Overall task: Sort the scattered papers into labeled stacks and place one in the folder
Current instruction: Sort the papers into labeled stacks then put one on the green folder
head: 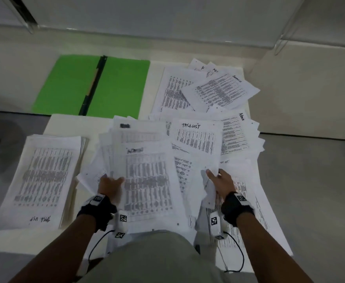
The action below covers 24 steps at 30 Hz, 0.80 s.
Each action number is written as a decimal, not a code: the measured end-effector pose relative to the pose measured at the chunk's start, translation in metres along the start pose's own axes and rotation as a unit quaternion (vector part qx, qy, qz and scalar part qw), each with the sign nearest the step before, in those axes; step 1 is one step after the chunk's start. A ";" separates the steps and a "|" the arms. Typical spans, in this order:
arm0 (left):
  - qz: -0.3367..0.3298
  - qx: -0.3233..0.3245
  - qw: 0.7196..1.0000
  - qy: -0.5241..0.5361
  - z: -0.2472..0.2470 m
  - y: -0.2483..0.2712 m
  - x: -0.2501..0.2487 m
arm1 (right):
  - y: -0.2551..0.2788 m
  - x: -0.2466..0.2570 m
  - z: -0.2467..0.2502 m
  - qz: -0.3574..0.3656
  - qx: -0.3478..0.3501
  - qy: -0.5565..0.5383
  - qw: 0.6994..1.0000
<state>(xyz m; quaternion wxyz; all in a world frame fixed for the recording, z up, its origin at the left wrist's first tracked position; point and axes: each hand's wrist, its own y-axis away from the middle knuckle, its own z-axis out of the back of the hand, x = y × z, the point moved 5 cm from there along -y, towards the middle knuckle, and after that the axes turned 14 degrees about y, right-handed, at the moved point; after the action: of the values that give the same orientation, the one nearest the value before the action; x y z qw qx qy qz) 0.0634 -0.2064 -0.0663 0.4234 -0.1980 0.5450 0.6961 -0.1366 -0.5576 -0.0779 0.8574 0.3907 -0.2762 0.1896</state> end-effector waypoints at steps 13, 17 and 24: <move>-0.011 -0.068 0.997 0.020 0.072 0.012 0.012 | 0.009 0.018 0.035 -0.084 -0.174 0.037 0.980; 0.037 -0.080 0.996 0.021 0.064 0.012 0.016 | 0.023 -0.008 0.038 -0.136 -0.253 -0.027 0.957; 0.029 -0.059 0.998 -0.015 0.030 0.010 -0.001 | 0.042 -0.008 0.021 -0.105 -0.279 -0.137 0.945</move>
<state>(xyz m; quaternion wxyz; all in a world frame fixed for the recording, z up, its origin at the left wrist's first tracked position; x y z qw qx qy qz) 0.0613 -0.1791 -0.0500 0.3989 -0.1965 0.5023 0.7416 -0.1724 -0.5486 -0.0479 0.9011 0.1849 -0.3901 -0.0411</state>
